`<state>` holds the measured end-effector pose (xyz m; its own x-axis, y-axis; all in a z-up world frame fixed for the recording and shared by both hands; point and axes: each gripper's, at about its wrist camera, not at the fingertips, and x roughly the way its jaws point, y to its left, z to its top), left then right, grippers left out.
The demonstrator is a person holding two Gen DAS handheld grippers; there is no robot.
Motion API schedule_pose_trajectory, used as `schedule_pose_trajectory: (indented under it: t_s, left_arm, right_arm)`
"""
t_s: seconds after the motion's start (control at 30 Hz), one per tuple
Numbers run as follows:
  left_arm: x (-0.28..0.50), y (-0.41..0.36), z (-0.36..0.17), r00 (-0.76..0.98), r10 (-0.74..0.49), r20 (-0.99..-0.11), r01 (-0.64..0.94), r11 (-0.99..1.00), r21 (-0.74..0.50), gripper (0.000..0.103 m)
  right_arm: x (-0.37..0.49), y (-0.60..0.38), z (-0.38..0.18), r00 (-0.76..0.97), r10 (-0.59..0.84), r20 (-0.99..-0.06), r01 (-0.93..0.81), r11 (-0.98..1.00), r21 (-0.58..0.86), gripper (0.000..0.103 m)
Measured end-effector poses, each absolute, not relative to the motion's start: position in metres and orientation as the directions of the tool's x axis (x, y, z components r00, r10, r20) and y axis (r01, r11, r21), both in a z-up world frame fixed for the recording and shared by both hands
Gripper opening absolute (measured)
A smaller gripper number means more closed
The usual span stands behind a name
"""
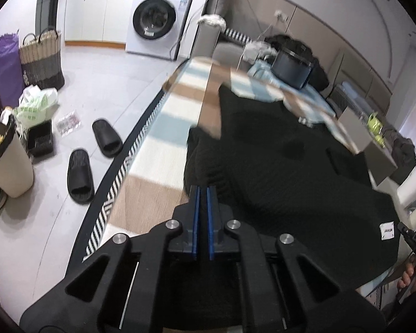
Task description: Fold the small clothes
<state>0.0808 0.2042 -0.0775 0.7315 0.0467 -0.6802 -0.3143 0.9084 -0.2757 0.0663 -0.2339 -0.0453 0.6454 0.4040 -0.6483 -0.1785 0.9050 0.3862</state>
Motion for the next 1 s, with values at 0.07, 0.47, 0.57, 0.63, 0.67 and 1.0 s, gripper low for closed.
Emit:
schedule_pose_trajectory:
  t_s: [0.07,0.47,0.57,0.63,0.67,1.0]
  left_arm:
    - [0.085,0.205,-0.068,0.748,0.043,-0.662,-0.304,0.910,-0.284,0.002]
    - [0.102,0.214,-0.084,0.678,0.025,-0.735,-0.326,0.906,-0.270,0.015]
    - [0.104,0.219,-0.091,0.667,0.006,-0.745,-0.342,0.890,-0.300,0.045]
    - [0.109,0.218,-0.095,0.665,0.001,-0.747,-0.331,0.897,-0.293,0.052]
    - [0.113,0.218,-0.097,0.658,0.003,-0.753,-0.328,0.902,-0.282,0.052]
    - [0.132,0.220,-0.086,0.736,-0.073,-0.673,-0.273,0.878,-0.393,0.006]
  right_arm:
    - [0.073,-0.231,-0.037,0.672,0.359,-0.647,-0.157,0.924,0.349,0.003]
    - [0.099,-0.251,-0.063,0.595,0.401,-0.697,-0.086,0.894,0.440,0.041]
    - [0.099,-0.251,-0.070,0.589,0.445,-0.674,-0.103,0.869,0.484,0.043]
    - [0.100,-0.250,-0.074,0.581,0.449,-0.679,-0.100,0.867,0.487,0.043]
    - [0.102,-0.249,-0.077,0.574,0.456,-0.680,-0.101,0.864,0.494,0.043]
    - [0.095,-0.235,-0.055,0.635,0.509,-0.581,-0.241,0.845,0.477,0.008]
